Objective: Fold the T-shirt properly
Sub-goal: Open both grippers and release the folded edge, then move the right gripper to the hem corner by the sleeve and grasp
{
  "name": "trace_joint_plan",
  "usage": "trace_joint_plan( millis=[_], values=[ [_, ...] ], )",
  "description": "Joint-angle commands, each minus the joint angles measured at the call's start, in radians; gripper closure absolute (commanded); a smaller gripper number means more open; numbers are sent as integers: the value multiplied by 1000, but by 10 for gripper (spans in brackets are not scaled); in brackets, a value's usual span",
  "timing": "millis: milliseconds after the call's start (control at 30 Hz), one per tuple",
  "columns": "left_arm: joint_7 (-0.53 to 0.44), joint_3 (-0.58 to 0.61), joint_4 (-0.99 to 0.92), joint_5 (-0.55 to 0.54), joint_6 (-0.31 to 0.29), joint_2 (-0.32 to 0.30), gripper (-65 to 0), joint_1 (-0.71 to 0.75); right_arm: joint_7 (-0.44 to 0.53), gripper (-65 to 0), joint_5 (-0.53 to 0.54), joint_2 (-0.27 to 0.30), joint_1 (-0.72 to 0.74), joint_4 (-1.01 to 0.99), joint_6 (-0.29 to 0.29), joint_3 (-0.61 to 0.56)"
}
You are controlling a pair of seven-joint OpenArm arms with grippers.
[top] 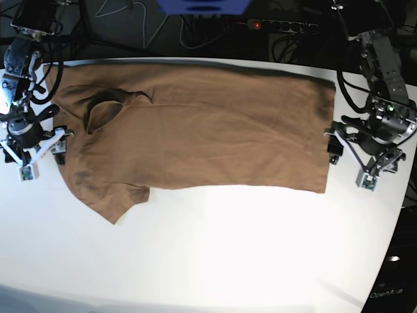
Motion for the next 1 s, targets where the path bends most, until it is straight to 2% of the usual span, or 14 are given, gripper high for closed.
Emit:
trace_joint_plan(
  millis=[0, 100, 233, 300, 400, 500, 700, 967],
  values=[
    [-12, -5, 2, -5, 5, -14, -513, -25, 16, -476, 6, 17, 26, -12, 19, 5],
    [-10, -4, -32, -4, 6, -25, -513, -54, -43, -474, 6, 20, 95, -70, 88, 3],
    [-10, -2, -39, -4, 6, -29, -513, -60, -109, -474, 6, 54, 156, -88, 129, -6],
    [-10, -2, -39, -4, 6, -29, -513, -60, -129, -474, 6, 66, 194, -90, 186, -33],
    [-10, -2, -39, -4, 6, -29, -513, -60, -175, -474, 6, 69, 243, -99, 238, -41],
    [-10, -2, -39, -4, 6, -29, -513, -60, -210, -474, 6, 69, 308, -167, 245, -55],
    [-10, -2, -36, -4, 6, -32, -513, -54, -204, -473, 6, 84, 398, -331, 245, -139],
    [-10, -2, -30, -4, 6, -29, -513, -53, -101, -473, 6, 109, 490, -483, 245, -302]
  ],
)
